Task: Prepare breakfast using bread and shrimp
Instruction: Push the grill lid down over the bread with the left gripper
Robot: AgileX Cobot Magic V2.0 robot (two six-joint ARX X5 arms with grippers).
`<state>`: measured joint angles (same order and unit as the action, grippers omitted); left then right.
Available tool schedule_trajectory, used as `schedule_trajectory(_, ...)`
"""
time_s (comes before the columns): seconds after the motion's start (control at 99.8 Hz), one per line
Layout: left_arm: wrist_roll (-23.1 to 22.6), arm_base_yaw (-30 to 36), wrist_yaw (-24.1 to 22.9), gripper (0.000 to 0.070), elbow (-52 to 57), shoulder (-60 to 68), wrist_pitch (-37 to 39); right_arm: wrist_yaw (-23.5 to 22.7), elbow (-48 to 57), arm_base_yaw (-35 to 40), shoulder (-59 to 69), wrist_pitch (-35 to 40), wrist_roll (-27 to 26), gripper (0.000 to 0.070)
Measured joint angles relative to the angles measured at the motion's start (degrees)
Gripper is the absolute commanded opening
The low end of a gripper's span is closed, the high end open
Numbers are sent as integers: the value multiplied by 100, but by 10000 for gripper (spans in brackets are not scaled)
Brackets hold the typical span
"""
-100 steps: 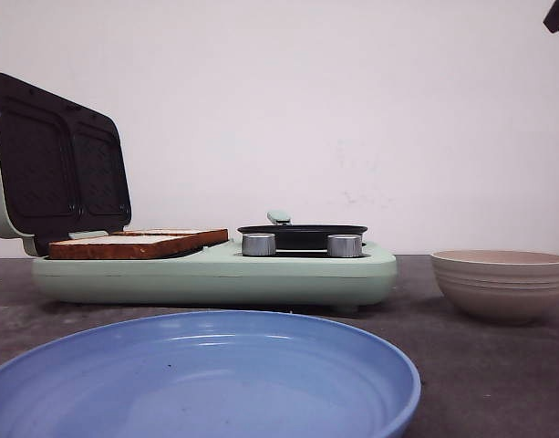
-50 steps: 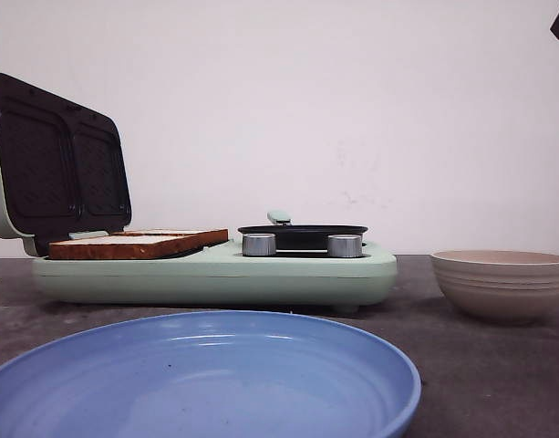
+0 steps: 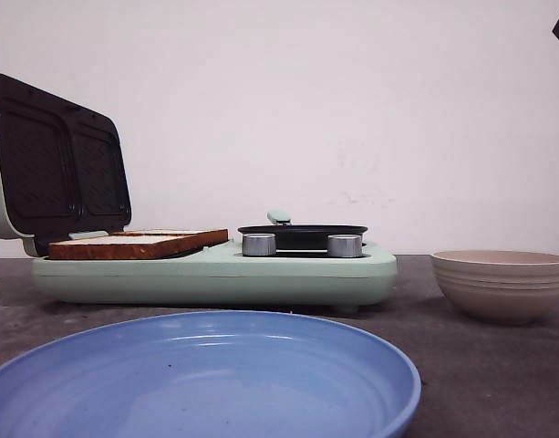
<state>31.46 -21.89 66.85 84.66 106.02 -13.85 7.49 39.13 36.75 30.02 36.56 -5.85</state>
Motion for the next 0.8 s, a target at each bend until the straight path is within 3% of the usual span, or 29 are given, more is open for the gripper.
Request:
schedule_trajectory(0.441, 157, 404, -17, 10, 533, 24, -404, 0, 0, 0, 0, 2, 0, 125)
schedule_trajectory(0.801, 33, 973, -608, 10, 1104, 96, -1012, 0, 0, 0, 0, 2, 0, 125)
